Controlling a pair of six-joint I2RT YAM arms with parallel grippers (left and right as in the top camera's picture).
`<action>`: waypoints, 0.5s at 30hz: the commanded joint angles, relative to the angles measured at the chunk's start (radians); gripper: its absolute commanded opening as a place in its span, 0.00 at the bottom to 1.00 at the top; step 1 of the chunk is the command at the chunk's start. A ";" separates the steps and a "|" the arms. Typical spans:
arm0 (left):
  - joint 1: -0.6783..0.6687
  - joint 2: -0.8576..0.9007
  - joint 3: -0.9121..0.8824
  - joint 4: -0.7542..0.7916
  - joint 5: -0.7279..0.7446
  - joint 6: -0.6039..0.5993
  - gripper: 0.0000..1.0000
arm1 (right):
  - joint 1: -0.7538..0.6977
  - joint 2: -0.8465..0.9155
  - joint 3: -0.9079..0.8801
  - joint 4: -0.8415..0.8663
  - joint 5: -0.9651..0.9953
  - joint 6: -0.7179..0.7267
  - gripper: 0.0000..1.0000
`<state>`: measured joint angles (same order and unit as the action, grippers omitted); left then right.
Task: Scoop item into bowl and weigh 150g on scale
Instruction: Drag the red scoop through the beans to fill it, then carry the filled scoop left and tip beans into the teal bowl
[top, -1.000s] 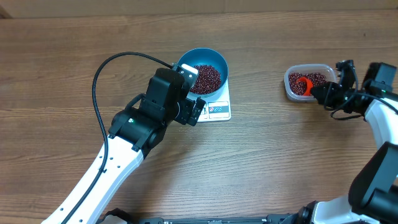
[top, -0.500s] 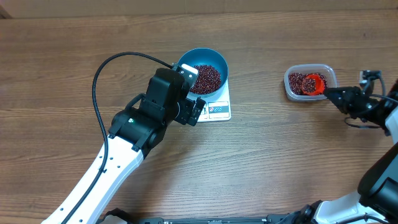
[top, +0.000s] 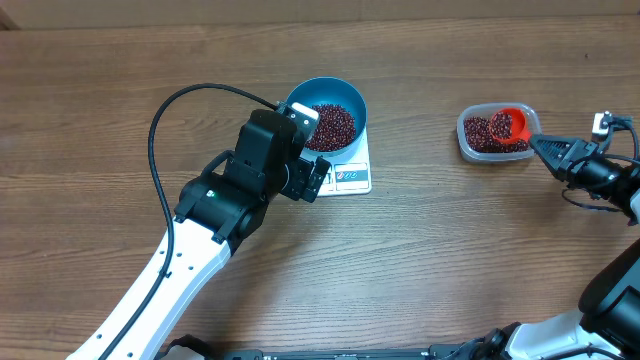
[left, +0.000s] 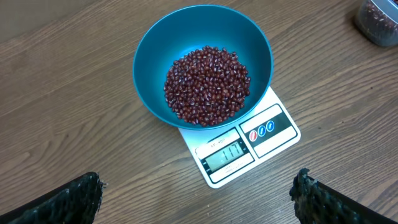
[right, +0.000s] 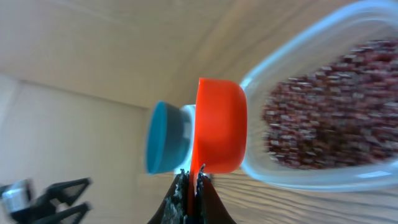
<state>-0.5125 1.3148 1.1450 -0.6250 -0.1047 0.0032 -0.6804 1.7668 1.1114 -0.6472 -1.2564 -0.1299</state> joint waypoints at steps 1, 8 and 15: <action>0.002 -0.019 0.002 0.000 0.009 0.008 1.00 | -0.002 0.000 0.001 -0.004 -0.161 0.004 0.04; 0.002 -0.019 0.002 0.000 0.009 0.008 1.00 | 0.014 0.000 0.001 -0.082 -0.167 0.003 0.04; 0.002 -0.019 0.002 0.000 0.009 0.008 1.00 | 0.096 0.000 0.001 -0.109 -0.167 0.003 0.04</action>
<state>-0.5125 1.3148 1.1450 -0.6250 -0.1047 0.0032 -0.6319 1.7668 1.1114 -0.7555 -1.3880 -0.1246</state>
